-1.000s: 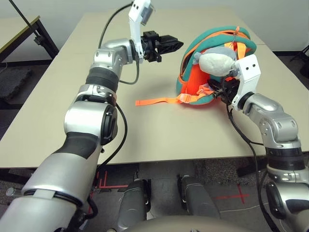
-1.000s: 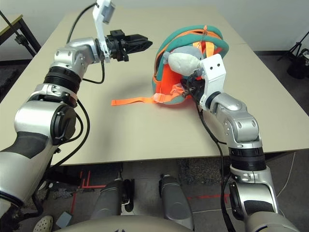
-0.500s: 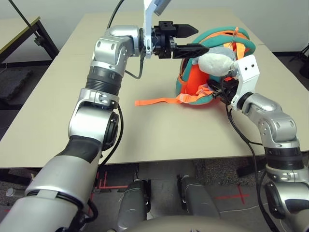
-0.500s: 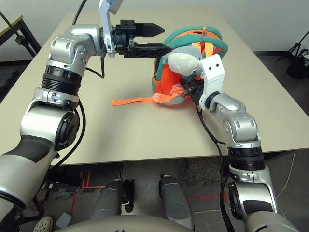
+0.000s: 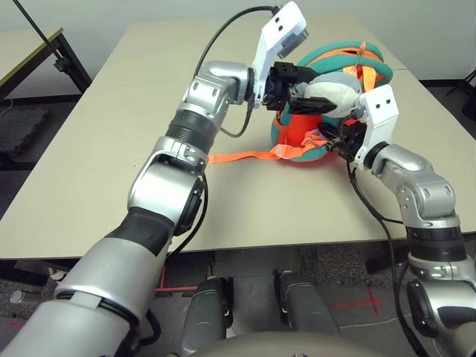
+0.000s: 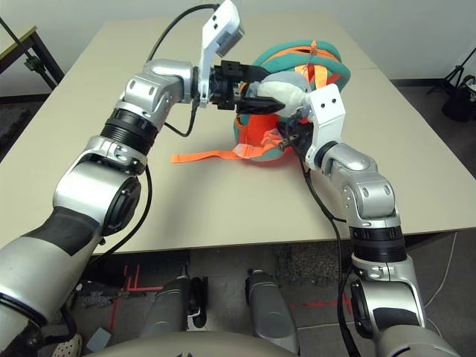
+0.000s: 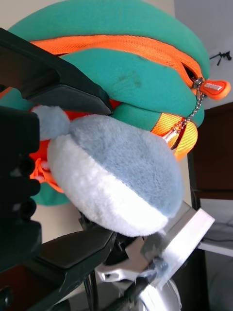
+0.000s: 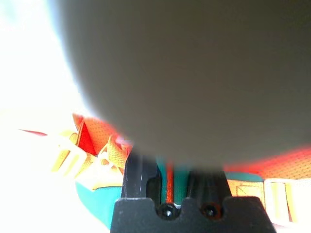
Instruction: Put the pencil case into the backpack and zip it.
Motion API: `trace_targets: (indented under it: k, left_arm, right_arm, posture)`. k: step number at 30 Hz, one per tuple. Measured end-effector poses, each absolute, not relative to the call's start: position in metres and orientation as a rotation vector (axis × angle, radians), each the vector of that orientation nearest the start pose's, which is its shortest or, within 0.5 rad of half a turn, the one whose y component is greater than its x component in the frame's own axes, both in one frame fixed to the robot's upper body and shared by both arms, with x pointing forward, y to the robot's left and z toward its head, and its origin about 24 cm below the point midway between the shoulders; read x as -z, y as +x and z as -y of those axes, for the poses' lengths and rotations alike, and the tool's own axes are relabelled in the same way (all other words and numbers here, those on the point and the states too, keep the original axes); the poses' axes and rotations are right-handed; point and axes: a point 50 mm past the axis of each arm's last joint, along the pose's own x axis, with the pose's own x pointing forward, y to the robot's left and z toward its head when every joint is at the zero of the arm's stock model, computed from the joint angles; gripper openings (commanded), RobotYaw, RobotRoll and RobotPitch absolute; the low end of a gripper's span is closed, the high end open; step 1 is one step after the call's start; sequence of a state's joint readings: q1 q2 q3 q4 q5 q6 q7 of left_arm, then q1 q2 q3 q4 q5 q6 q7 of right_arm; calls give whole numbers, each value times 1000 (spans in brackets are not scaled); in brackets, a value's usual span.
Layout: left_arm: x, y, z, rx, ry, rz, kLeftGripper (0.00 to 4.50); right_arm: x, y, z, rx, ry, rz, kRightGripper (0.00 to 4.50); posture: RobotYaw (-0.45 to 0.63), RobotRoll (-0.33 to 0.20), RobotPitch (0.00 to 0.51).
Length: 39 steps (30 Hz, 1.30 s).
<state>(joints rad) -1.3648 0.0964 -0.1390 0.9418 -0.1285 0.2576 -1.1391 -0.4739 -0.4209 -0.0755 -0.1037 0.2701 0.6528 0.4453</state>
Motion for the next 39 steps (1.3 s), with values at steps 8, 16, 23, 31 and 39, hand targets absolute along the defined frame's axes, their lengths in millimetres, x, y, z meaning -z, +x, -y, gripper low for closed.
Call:
trace_targets:
  k: [8, 16, 23, 31, 39]
  left_arm:
    - [-246, 378, -12, 1404, 294, -31, 1982]
    - [-254, 382, -28, 1372, 265, -29, 177]
    - [-283, 383, -61, 1304, 247, 34, 177]
    - [-286, 383, -107, 1210, 280, -9, 177]
    - [-220, 385, -145, 1141, 248, -259, 177]
  right_arm:
    - [-157, 317, 184, -459, -127, -96, 326]
    - [-157, 317, 183, -459, -131, -95, 326]
    - [-156, 318, 181, -468, -131, -93, 326]
    - [-156, 320, 177, -481, -129, -94, 326]
    - [-155, 321, 177, -482, -128, -97, 326]
  posture:
    - [-253, 0, 71]
    - [-243, 0, 71]
    - [-234, 0, 71]
    - [-222, 0, 74]
    - [-216, 0, 80]
